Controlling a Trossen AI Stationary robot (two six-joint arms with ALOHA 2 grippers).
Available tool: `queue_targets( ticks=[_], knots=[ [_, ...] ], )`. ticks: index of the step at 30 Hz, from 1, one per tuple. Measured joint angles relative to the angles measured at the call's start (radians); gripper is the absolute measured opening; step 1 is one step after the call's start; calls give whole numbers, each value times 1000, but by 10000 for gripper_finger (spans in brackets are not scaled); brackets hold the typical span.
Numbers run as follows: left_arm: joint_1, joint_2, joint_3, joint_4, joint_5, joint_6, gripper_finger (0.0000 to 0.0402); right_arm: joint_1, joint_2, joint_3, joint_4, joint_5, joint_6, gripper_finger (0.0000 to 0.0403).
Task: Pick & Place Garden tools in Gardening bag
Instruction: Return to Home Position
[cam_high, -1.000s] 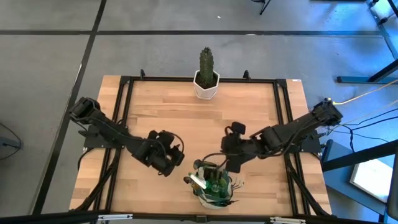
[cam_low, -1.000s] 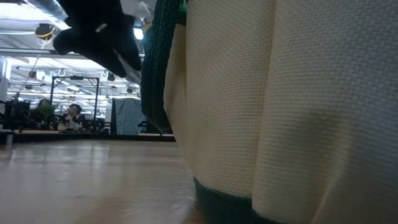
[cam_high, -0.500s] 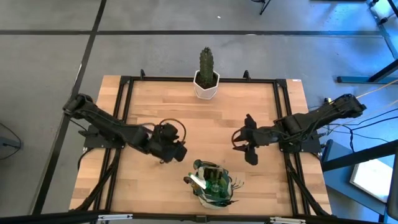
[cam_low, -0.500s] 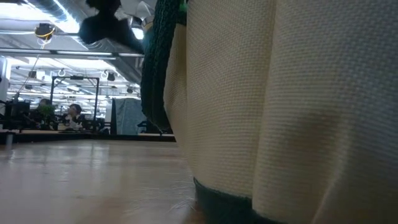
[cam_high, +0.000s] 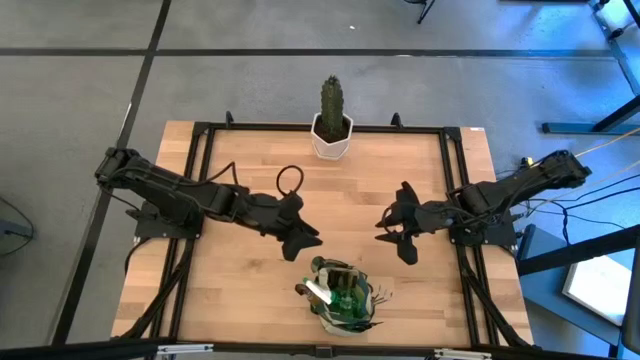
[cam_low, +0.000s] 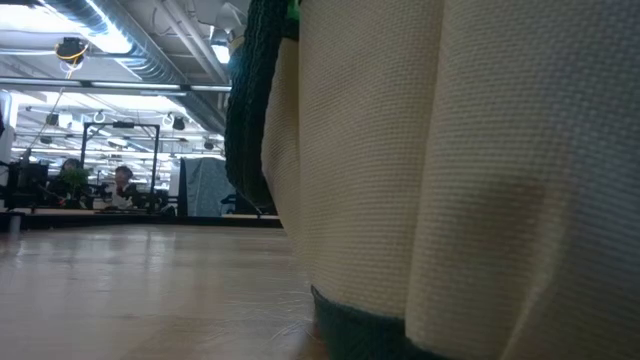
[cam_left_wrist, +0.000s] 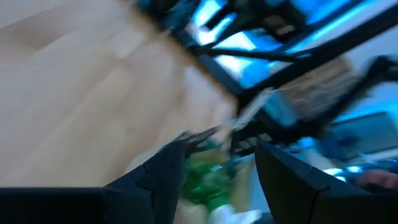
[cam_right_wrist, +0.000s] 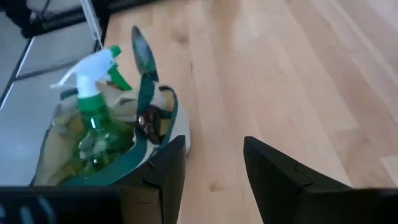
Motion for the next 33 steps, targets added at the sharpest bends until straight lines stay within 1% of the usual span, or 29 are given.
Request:
queue_targets(
  ticks=[1,4,8,12,15,17,19,22,27,30,33],
  knots=[
    [0,0,4,31,11,13,191,8,-6,-1,-1,20,8,165],
    [-13,16,61,31,17,63,185,35,-14,0,35,74,39,165],
    [-45,76,155,-26,42,117,170,66,-13,0,59,108,60,165],
    [-77,157,244,-140,107,124,154,90,-16,0,56,175,95,165],
    [-98,202,264,-195,133,124,145,104,-20,-1,57,214,110,165],
    [-109,214,264,-192,112,128,140,118,-26,-16,77,243,129,165],
    [-119,215,264,-190,57,141,137,132,-47,-61,139,264,134,165],
    [-122,211,266,-187,-18,156,134,144,-102,-166,275,271,135,165],
    [-117,204,266,-186,-32,166,132,150,-235,-351,506,271,127,165],
    [-114,204,266,-189,-49,167,132,149,-322,-439,584,274,106,165],
    [-106,204,266,-195,-80,167,132,135,-400,-496,611,274,88,165]
  ],
)
